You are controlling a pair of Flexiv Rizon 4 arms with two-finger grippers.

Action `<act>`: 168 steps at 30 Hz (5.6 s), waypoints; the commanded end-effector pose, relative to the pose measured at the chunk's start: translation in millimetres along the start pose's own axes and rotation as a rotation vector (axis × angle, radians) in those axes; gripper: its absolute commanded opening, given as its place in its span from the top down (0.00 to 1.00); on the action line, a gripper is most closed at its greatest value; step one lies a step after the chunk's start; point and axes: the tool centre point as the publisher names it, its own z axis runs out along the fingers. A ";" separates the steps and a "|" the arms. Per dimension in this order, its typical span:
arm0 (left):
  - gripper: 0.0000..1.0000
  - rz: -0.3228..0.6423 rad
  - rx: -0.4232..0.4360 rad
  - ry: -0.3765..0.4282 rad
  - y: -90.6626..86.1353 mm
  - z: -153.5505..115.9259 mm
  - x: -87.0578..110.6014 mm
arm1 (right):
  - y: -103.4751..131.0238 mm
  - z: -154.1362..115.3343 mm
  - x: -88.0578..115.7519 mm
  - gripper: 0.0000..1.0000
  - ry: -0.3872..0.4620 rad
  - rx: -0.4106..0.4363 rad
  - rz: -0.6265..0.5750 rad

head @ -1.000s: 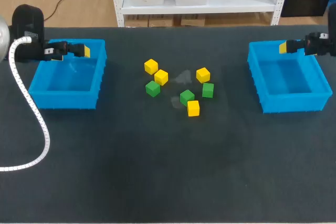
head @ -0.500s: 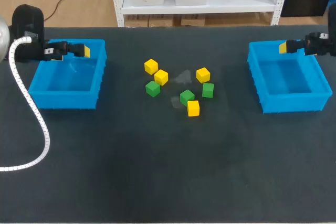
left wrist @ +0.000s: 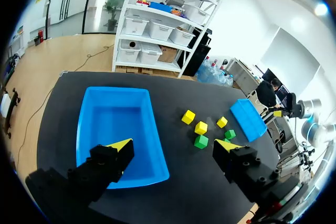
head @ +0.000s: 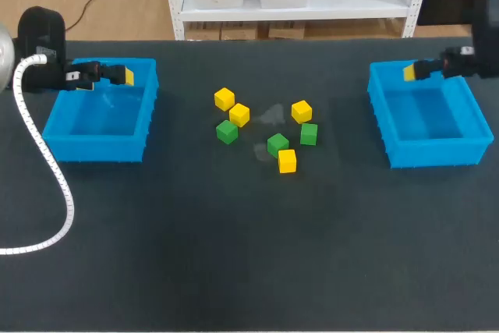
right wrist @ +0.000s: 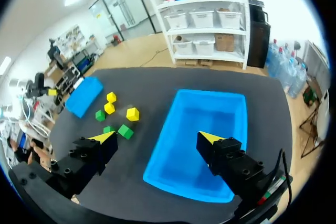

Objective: Put the green cubes in the right bin and the yellow cubes in the left bin.

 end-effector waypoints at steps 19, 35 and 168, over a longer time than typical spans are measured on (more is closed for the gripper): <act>0.00 0.002 0.012 -0.007 2.5 -0.1 1.3 | 68.3 58.4 20.3 0.00 0.530 0.197 -0.689; 0.00 0.002 0.012 -0.007 2.5 -0.1 1.3 | 88.9 109.5 49.0 0.00 0.740 0.226 -0.936; 0.00 0.002 0.012 -0.007 2.5 -0.1 1.3 | 120.2 102.4 -2.7 0.00 0.539 0.471 -0.162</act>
